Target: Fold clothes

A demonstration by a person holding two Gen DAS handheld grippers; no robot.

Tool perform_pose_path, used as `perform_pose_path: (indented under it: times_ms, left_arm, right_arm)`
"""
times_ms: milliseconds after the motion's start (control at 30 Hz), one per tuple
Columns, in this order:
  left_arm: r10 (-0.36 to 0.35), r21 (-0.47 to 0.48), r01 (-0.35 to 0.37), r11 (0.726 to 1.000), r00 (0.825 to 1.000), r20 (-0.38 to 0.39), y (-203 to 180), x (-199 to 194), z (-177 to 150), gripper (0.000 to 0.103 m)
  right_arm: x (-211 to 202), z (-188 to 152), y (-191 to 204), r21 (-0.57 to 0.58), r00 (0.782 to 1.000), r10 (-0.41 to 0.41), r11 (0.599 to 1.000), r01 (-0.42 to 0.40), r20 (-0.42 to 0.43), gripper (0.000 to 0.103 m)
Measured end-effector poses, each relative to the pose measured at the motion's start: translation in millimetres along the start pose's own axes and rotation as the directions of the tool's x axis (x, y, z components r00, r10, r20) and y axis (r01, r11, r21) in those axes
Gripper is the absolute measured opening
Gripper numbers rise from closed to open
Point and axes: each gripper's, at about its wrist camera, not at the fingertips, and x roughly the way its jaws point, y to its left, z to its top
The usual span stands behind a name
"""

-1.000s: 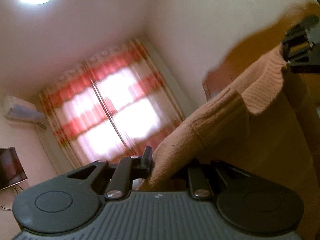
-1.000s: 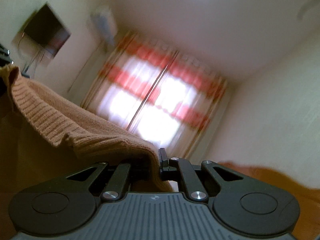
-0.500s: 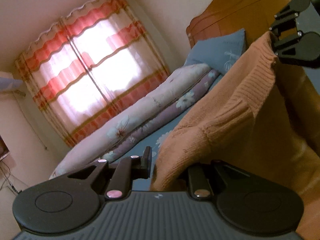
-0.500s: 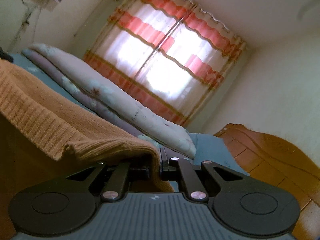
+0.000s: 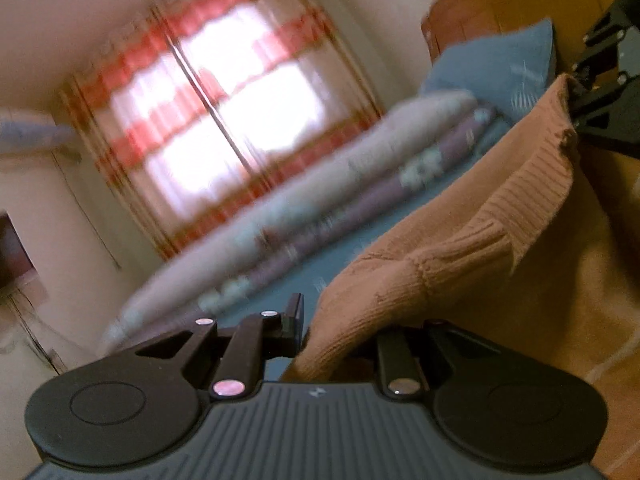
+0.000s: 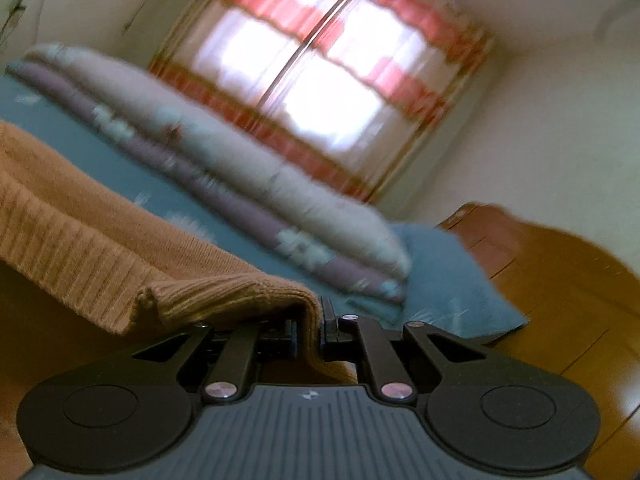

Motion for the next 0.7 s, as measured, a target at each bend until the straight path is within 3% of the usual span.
perform_pose_path:
  times_ms: [100, 233, 300, 333, 367, 400, 467, 600, 700]
  left_arm:
    - [-0.007, -0.003, 0.007, 1.000, 0.997, -0.080, -12.1, 32.7, -24.3, 0.019]
    - [0.001, -0.030, -0.005, 1.000, 0.991, -0.132, -28.2, 61.3, -42.5, 0.019]
    - [-0.013, -0.038, 0.006, 0.999, 0.984, -0.177, -35.0, 73.2, -49.5, 0.023]
    - [-0.015, -0.033, 0.008, 0.999, 0.979, -0.201, -38.3, 79.6, -52.5, 0.025]
    - [-0.008, -0.018, 0.004, 1.000, 0.976, -0.217, -41.1, 87.0, -54.5, 0.032]
    - [-0.004, 0.002, 0.004, 1.000, 0.973, -0.231, -44.6, 91.5, -57.7, 0.044]
    - [-0.005, 0.034, 0.015, 0.999, 0.962, -0.273, -51.3, 100.5, -67.4, 0.053]
    - [-0.039, 0.007, 0.044, 0.999, 0.943, -0.330, -50.4, 99.8, -86.8, 0.053]
    - [-0.066, -0.048, 0.053, 0.997, 0.939, -0.338, -35.6, 87.6, -90.4, 0.053]
  right_arm:
    - [23.2, -23.6, 30.6, -0.042, 0.999, 0.008, 0.999, -0.010, -0.047, 0.012]
    - [58.9, -40.9, 55.9, -0.001, 0.990, 0.048, 0.999, -0.049, -0.135, 0.015]
    - [76.4, -47.2, 65.5, 0.003, 0.982, 0.066, 0.998, -0.067, -0.179, 0.032]
    - [82.6, -50.9, 69.7, 0.000, 0.977, 0.076, 0.997, -0.078, -0.200, 0.047]
    - [86.0, -55.4, 73.3, -0.005, 0.972, 0.087, 0.996, -0.090, -0.217, 0.054]
    - [87.0, -60.1, 76.1, -0.012, 0.968, 0.101, 0.994, -0.106, -0.231, 0.057]
    - [82.3, -70.2, 77.7, -0.021, 0.955, 0.158, 0.985, -0.169, -0.252, 0.059]
    - [61.0, -87.5, 69.8, -0.030, 0.933, 0.238, 0.967, -0.255, -0.270, 0.061]
    - [32.7, -97.6, 47.7, 0.007, 0.924, 0.284, 0.956, -0.292, -0.257, 0.067]
